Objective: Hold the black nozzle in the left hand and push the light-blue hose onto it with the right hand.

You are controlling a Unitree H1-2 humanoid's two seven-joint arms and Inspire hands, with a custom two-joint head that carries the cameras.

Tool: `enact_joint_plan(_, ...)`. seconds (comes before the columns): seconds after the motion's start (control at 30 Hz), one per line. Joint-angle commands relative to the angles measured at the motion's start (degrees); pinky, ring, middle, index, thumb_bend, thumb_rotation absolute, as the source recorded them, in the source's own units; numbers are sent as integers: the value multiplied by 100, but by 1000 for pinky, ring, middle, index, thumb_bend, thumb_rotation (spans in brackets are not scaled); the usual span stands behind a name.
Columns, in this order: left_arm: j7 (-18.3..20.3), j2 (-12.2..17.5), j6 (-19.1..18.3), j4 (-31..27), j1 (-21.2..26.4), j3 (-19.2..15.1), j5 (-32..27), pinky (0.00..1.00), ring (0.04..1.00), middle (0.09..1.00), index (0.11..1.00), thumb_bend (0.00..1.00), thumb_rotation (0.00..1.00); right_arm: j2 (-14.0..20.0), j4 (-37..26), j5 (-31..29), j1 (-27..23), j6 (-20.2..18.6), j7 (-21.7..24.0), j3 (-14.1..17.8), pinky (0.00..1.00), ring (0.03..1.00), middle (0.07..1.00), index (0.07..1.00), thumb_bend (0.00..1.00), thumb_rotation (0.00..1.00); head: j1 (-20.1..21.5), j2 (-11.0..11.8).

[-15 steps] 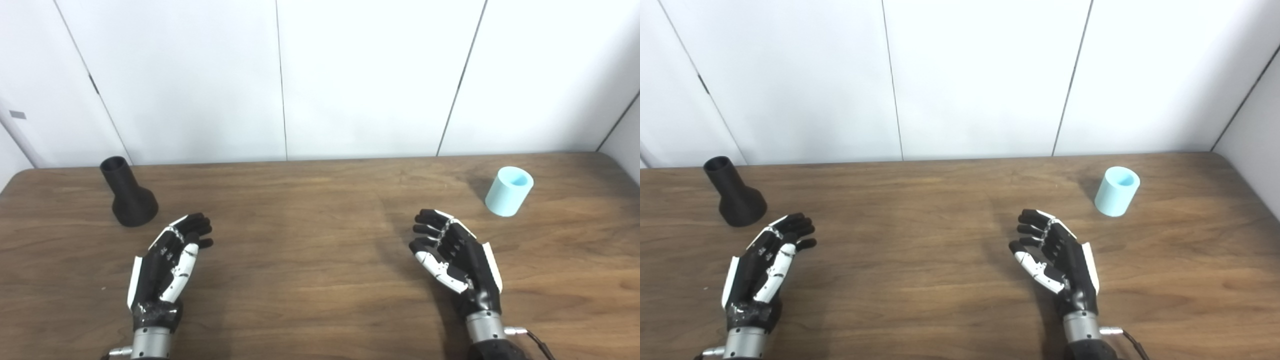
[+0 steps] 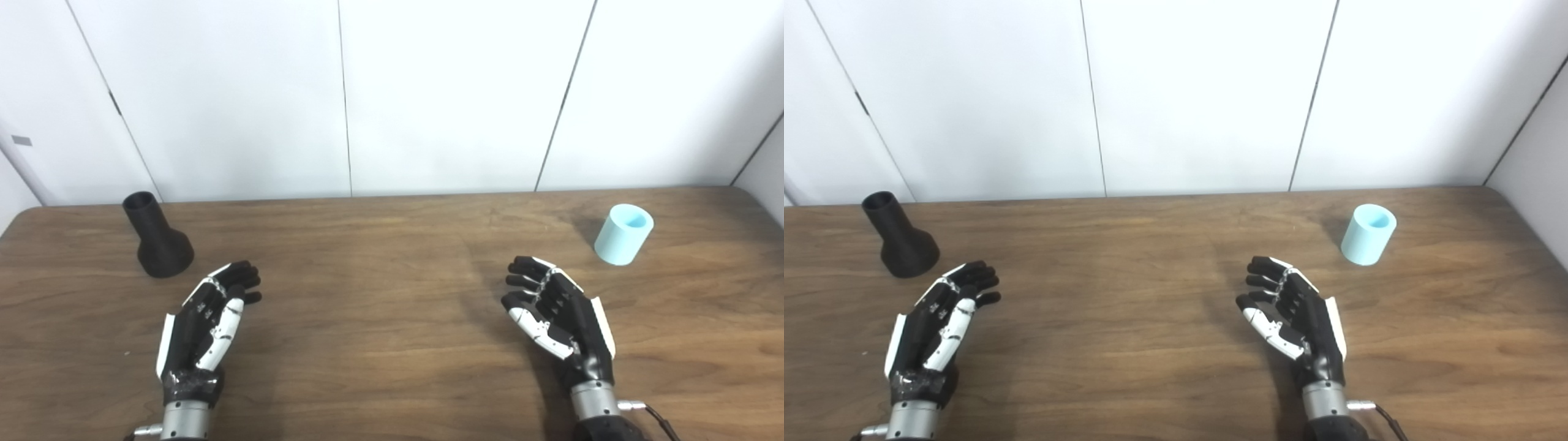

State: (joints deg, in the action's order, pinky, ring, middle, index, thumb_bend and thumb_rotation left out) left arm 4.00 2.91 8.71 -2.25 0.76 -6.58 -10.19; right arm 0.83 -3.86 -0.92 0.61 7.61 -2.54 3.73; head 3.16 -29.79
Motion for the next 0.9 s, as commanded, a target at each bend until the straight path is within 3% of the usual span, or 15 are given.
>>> enact_joint_plan(0.0, 15, -23, 77, 203, -147, 18, -25, 687, 750, 736, 705, 292, 341, -3, -69, -18, -79, 123, 5, 2, 602, 689, 706, 681, 260, 111, -3, -1)
enact_joint_plan(0.27, -328, -153, 238, 246, -128, -86, 293, 640, 705, 698, 673, 309, 289, -4, -51, -35, -76, 132, 5, 12, 601, 688, 704, 677, 260, 102, -28, 6)
enact_joint_plan(0.43, -799, -264, 335, 366, -72, -206, 736, 614, 617, 610, 605, 495, 174, 23, -1, -11, -87, 191, 10, 15, 607, 693, 707, 680, 256, 102, -39, 23)
enact_joint_plan(0.47, -905, -278, 338, 382, -66, -226, 835, 594, 608, 610, 618, 564, 163, 25, 3, -13, -90, 189, 9, 18, 605, 693, 706, 679, 257, 115, -44, 23)
enact_joint_plan(0.57, -1289, -327, 472, 494, -37, -307, 1247, 603, 620, 651, 662, 652, 168, 26, 6, -19, -93, 184, 3, 26, 609, 694, 705, 680, 262, 125, -59, 26)
enact_joint_plan(0.73, -1527, -403, 535, 575, 10, -435, 1161, 705, 693, 700, 732, 704, 143, 20, -18, -50, -82, 181, 8, 31, 611, 697, 708, 682, 261, 110, -69, 16)
enact_joint_plan(0.87, -1637, -432, 372, 484, 49, -608, 981, 719, 707, 715, 750, 727, 108, 21, -17, -58, -84, 203, 10, 34, 610, 694, 704, 679, 264, 106, -109, 9)
